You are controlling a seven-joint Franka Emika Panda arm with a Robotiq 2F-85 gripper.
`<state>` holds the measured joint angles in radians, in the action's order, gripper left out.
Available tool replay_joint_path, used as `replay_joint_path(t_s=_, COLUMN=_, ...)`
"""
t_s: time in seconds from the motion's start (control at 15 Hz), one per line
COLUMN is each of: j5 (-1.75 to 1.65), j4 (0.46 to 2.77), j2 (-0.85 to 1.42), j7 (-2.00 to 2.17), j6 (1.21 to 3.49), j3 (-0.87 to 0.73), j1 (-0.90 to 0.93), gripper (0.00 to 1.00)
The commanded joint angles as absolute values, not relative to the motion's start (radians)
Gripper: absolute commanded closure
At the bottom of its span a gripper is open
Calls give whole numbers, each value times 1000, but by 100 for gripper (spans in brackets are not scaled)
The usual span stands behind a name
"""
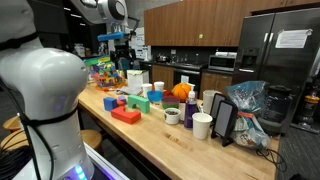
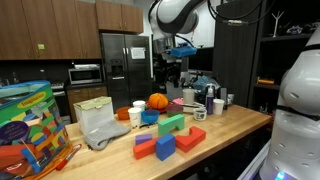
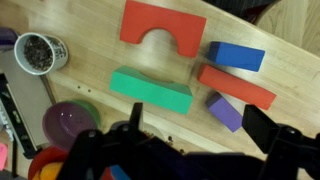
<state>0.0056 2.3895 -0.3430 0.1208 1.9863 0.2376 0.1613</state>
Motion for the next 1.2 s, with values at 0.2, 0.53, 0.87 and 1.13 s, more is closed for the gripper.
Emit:
replay_joint_path(t_s=0.2, j5=-50, j4=2472, j2=-348, j7=-153, j6=2150, j3=205, j1=215, gripper=0)
replay_joint_path(t_s=0.53, j5=-122, j4=2512, j2=-334, j7=-368, j6=2185, j3=187, j1=226, gripper=0)
replay_joint_path(t_s=0.87, j5=-190, j4=2513, j2=-293, j7=-411, j6=2205, j3=172, j1=213, gripper=0)
replay_joint_path(t_s=1.13, j5=-179, j4=2505, j2=-264, j7=-461, j6=2206, j3=153, j1=216, gripper=39)
